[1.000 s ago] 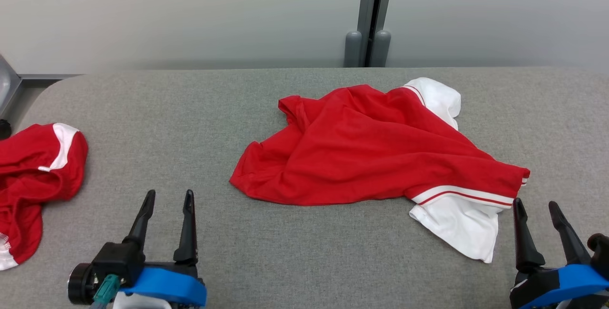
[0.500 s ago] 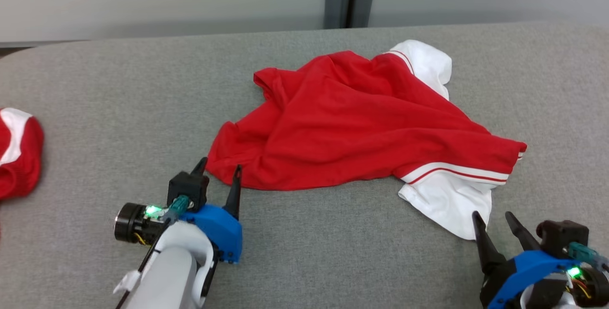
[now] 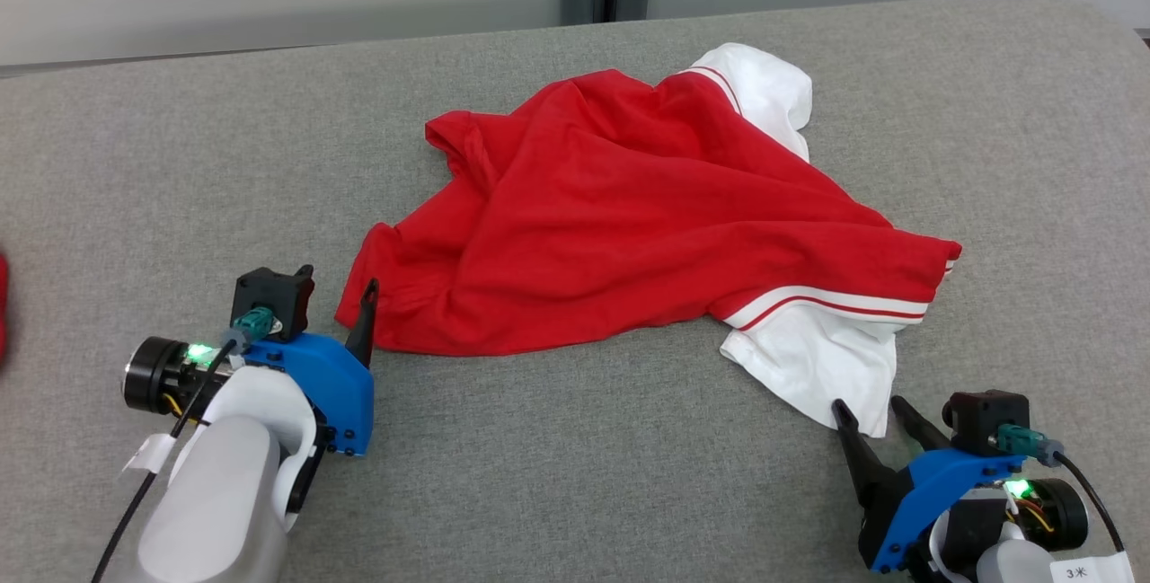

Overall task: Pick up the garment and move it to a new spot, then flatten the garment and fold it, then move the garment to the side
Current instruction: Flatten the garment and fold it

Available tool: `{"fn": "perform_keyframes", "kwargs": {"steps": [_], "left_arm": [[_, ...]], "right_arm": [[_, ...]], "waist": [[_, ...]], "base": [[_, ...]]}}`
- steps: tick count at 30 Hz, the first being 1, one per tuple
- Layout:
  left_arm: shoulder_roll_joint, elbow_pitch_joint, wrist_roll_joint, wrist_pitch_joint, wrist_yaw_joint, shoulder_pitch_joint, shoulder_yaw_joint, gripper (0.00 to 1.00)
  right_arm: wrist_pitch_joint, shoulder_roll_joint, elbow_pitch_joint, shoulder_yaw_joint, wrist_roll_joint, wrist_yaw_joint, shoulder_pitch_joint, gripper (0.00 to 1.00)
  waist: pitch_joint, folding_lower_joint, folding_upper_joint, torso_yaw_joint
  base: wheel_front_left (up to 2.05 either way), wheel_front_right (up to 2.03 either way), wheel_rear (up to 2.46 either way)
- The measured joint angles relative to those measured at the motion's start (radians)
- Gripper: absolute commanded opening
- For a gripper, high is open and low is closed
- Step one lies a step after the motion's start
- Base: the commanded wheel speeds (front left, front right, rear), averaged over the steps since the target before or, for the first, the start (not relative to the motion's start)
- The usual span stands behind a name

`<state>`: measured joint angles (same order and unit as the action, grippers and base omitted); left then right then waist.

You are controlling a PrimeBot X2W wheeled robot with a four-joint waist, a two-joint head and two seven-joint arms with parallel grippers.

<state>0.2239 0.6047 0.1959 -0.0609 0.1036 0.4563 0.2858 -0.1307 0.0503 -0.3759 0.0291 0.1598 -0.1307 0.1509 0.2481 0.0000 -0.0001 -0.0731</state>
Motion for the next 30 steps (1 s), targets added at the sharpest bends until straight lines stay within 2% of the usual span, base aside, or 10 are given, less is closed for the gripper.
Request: {"fn": "perform_keyframes", "kwargs": {"steps": [4,9,10,11,12,15,21,26,30], "left_arm": [[0.034,-0.038,0.018,-0.034,0.013,0.003,0.03,1.0],[0.038,-0.066,0.037,-0.043,0.02,0.002,0.069,1.0],[0.037,-0.066,0.041,-0.043,0.02,0.002,0.079,1.0],[0.035,-0.066,0.041,-0.044,0.02,0.001,0.091,1.0],[0.031,-0.067,0.041,-0.05,0.021,0.001,0.104,1.0],[0.03,-0.067,0.032,-0.061,0.021,0.002,0.142,1.0],[0.029,-0.067,0.033,-0.067,0.019,0.002,0.152,1.0],[0.058,-0.059,0.01,-0.105,-0.015,0.028,0.156,1.0],[0.081,-0.069,0.003,-0.154,-0.014,0.043,0.17,1.0]], "right_arm": [[0.006,0.0,-0.044,-0.01,-0.006,0.0,0.027,1.0],[0.04,0.001,-0.108,-0.011,-0.026,0.0,0.083,1.0],[0.04,0.002,-0.12,-0.013,-0.043,0.0,0.094,0.73],[0.04,0.002,-0.13,-0.016,-0.059,0.0,0.104,0.17],[0.039,0.003,-0.143,-0.017,-0.07,0.0,0.112,0.0],[0.037,0.005,-0.162,-0.016,-0.083,0.0,0.128,0.0],[0.043,0.001,-0.128,0.011,-0.086,-0.001,0.109,0.0],[0.008,-0.004,-0.072,0.029,-0.089,-0.002,0.084,0.0],[-0.024,-0.004,-0.023,0.033,-0.082,-0.002,0.061,0.0]], "waist": [[0.005,0.0,0.0,-0.004],[0.023,0.0,0.0,-0.001],[0.026,0.0,-0.0001,0.0],[0.029,-0.0001,-0.0001,0.002],[0.032,-0.0001,-0.0001,0.004],[0.039,-0.0001,-0.0001,0.01],[0.045,-0.0001,-0.0001,0.01],[0.051,0.0002,0.0001,0.001],[0.056,0.0002,0.0002,-0.005]], "base": [[0.0,0.0,0.0],[0.0,0.0,0.0],[0.0,0.0,0.0],[0.0,0.0,0.0],[0.0,0.0,0.0],[0.0,0.0,0.0],[0.0,0.0,0.0],[0.0,0.0,0.0],[0.0,0.0,0.0]]}}
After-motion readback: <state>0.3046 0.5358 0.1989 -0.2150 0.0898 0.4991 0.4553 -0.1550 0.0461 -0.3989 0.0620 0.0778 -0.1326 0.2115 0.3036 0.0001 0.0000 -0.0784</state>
